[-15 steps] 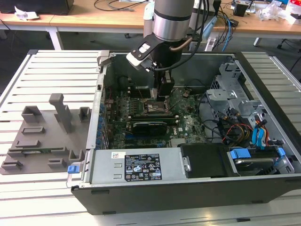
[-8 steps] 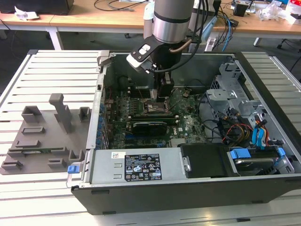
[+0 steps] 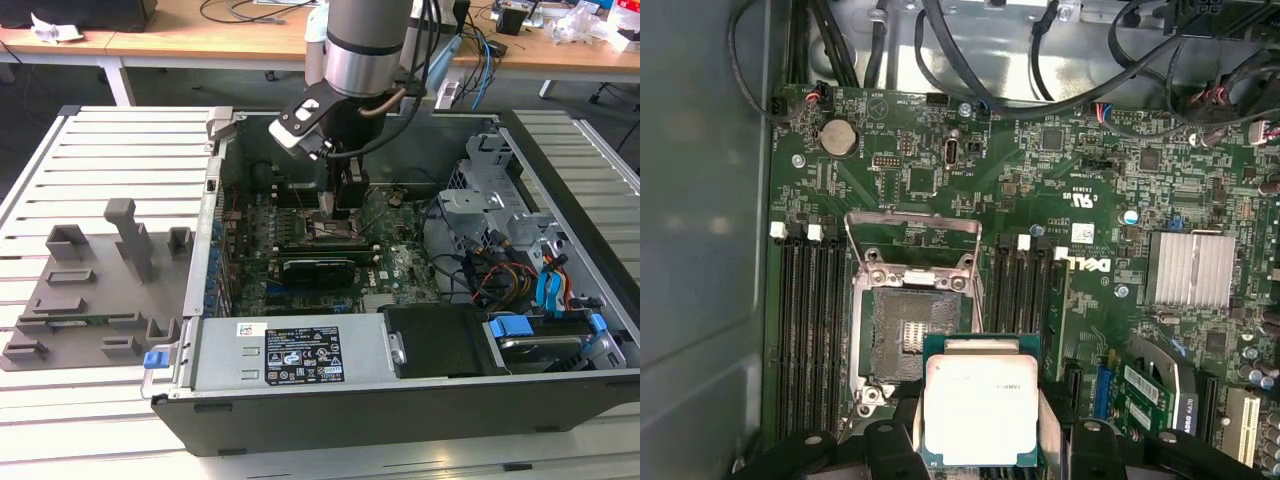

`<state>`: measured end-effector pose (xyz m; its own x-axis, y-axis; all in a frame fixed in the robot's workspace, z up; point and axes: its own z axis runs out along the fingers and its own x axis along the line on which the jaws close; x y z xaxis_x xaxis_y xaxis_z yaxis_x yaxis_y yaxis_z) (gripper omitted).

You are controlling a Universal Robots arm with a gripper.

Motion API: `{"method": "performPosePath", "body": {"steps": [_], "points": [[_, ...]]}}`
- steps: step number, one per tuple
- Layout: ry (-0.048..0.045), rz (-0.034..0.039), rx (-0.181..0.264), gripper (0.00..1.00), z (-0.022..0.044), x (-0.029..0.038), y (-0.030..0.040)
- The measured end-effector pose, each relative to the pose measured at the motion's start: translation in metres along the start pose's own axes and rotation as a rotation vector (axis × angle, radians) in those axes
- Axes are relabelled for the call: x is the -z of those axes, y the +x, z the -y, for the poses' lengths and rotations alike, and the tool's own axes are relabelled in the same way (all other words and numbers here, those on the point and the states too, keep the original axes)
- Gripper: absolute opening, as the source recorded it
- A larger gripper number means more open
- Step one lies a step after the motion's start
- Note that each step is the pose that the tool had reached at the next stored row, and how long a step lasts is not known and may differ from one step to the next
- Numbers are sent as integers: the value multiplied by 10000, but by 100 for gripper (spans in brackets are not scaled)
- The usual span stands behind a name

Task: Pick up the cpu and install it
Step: 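Place the cpu into insertion slot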

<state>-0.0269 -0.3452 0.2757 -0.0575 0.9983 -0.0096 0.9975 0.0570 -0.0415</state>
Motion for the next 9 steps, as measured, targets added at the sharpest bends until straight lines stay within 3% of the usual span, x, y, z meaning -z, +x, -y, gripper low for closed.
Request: {"method": "performPosePath", "body": {"steps": [9], "points": [[-1,-2,0,55,-6,-65,36]]}}
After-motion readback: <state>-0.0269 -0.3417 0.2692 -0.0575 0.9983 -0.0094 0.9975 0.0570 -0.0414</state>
